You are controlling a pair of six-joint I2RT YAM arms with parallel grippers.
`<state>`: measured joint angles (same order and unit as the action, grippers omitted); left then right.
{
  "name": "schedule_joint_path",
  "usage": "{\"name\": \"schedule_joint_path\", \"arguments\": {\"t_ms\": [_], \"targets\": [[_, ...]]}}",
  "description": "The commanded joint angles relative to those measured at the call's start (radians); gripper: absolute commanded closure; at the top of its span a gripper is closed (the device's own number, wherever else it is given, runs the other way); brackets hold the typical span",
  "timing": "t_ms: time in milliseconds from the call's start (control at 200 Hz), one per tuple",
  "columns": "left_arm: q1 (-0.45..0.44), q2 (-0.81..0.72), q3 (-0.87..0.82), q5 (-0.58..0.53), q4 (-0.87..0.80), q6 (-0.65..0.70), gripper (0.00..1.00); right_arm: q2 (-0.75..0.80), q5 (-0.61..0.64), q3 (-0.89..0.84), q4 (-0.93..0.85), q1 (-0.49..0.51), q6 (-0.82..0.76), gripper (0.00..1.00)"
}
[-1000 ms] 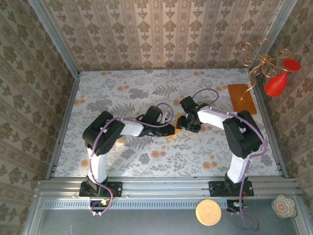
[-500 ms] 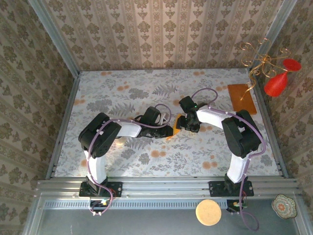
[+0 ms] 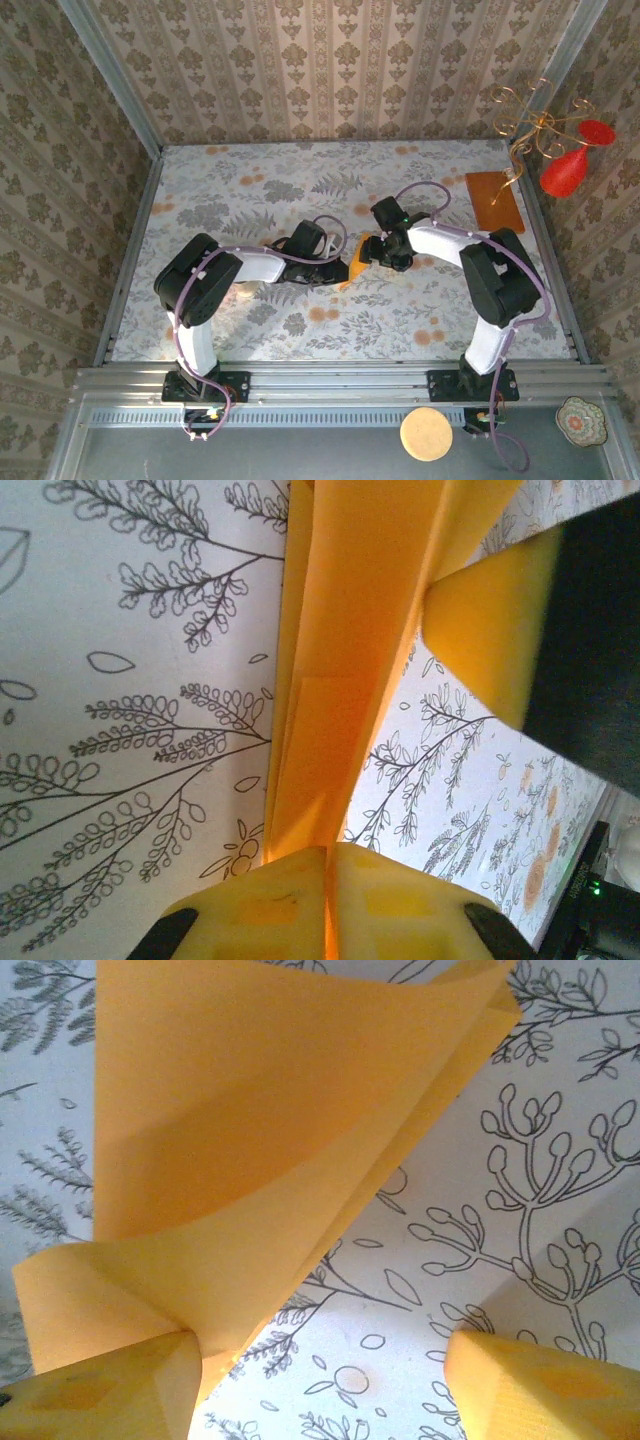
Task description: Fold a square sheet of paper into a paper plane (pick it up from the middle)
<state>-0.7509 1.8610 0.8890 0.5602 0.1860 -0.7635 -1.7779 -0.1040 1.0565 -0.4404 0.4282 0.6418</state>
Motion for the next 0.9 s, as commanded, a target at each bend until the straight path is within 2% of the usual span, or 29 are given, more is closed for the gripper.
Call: {"name": "schedule_joint_path", "arguments": {"t_ms": [0,125,250,630,895], "targets": [[0.003,0.018,-0.022,-0.010,0.003,0.011,0.89,0.049,-0.057,-0.037,0.067,-0.018,-0.065,0.30],[0.003,0.025,-0.027,-0.004,0.024,0.004,0.90,0.093,-0.125,-0.062,0.089,-0.018,-0.119,0.30],[0.003,0.036,-0.040,0.003,0.056,-0.014,0.90,0.077,-0.117,-0.049,0.066,-0.016,-0.155,0.31],[0.005,0.044,-0.041,0.003,0.064,-0.034,0.91,-0.031,-0.057,0.018,0.008,0.017,-0.162,0.31],[0.004,0.038,-0.035,0.012,0.059,-0.034,0.90,-0.130,0.059,0.084,-0.065,0.038,-0.144,0.31]]}}
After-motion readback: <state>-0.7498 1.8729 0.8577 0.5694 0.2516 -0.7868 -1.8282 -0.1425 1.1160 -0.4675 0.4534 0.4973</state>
